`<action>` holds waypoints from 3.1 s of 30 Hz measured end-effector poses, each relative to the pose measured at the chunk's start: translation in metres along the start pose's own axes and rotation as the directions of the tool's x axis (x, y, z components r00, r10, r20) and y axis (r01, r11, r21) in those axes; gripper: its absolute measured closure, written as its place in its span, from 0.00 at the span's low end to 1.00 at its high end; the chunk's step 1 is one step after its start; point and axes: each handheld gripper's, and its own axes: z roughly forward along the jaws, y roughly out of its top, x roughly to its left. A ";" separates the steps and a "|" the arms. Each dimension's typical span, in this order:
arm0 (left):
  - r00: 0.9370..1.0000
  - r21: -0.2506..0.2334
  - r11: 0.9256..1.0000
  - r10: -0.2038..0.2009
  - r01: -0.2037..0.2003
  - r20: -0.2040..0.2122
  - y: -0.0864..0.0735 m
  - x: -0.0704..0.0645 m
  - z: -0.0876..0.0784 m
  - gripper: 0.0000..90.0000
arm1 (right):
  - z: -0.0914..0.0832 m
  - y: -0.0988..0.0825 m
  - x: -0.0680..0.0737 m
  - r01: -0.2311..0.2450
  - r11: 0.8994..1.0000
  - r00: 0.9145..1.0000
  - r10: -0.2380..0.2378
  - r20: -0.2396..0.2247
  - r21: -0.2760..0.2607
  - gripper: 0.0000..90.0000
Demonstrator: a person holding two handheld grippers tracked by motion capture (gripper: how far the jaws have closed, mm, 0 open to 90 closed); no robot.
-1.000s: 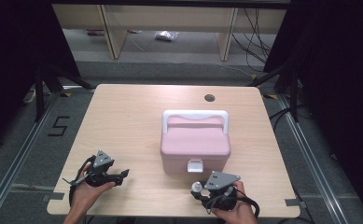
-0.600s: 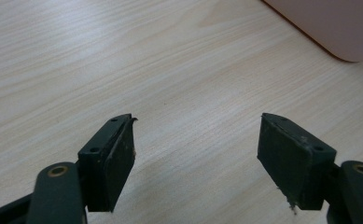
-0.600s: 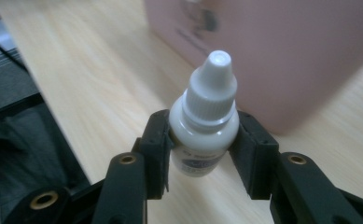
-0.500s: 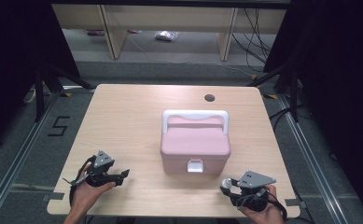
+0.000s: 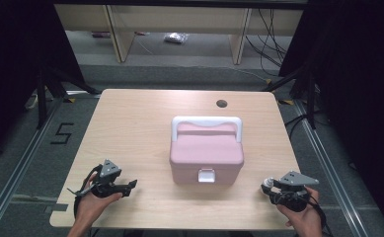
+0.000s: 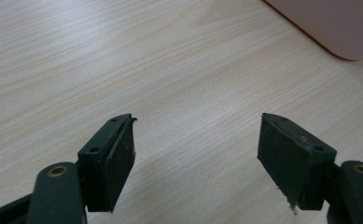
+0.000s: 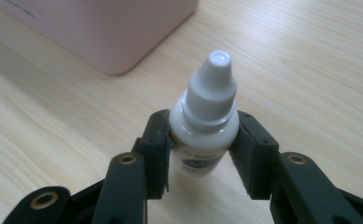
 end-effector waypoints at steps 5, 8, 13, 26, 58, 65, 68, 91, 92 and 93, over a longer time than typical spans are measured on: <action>1.000 -0.023 0.999 -0.025 0.025 -0.005 0.000 -0.002 0.003 0.30 | 0.001 -0.002 -0.007 -0.023 1.000 1.000 0.022 0.012 0.011 0.67; 1.000 -0.022 1.000 -0.023 0.023 -0.004 -0.001 -0.002 0.003 0.30 | 0.001 -0.003 -0.008 -0.040 0.999 0.999 0.040 0.015 0.020 0.67; 1.000 0.010 1.000 0.001 -0.001 0.012 0.000 -0.001 0.002 0.30 | 0.005 -0.002 -0.010 -0.029 0.999 0.999 0.028 0.031 0.024 0.67; 0.999 -0.011 1.000 -0.011 0.012 0.046 0.004 -0.006 0.004 0.30 | 0.012 0.000 -0.012 -0.033 0.998 0.999 0.032 0.026 0.049 0.67; 0.969 -0.074 0.987 0.153 -0.142 0.191 0.125 -0.022 -0.012 0.28 | -0.035 0.005 0.032 -0.084 0.988 0.996 0.085 0.003 -0.127 0.45; 0.956 -0.031 0.983 0.183 -0.181 0.231 0.151 -0.022 -0.015 0.27 | -0.033 0.007 0.042 -0.052 0.988 0.998 0.047 -0.040 -0.146 0.47; 0.947 -0.034 0.980 0.200 -0.198 0.251 0.164 -0.022 -0.015 0.26 | -0.027 0.007 0.048 -0.005 0.991 0.999 -0.001 -0.047 -0.137 0.47; 0.866 0.046 0.904 0.390 -0.424 0.313 0.247 -0.050 -0.010 0.24 | -0.008 -0.001 0.054 -0.006 0.998 0.993 -0.002 -0.120 -0.069 0.46; 0.866 0.046 0.904 0.390 -0.424 0.313 0.247 -0.050 -0.010 0.24 | -0.007 -0.001 0.053 0.011 0.997 0.993 -0.019 -0.115 -0.075 0.46; 0.860 0.062 0.893 0.409 -0.446 0.306 0.254 -0.051 -0.007 0.24 | -0.007 -0.001 0.052 0.012 0.997 0.993 -0.020 -0.118 -0.072 0.46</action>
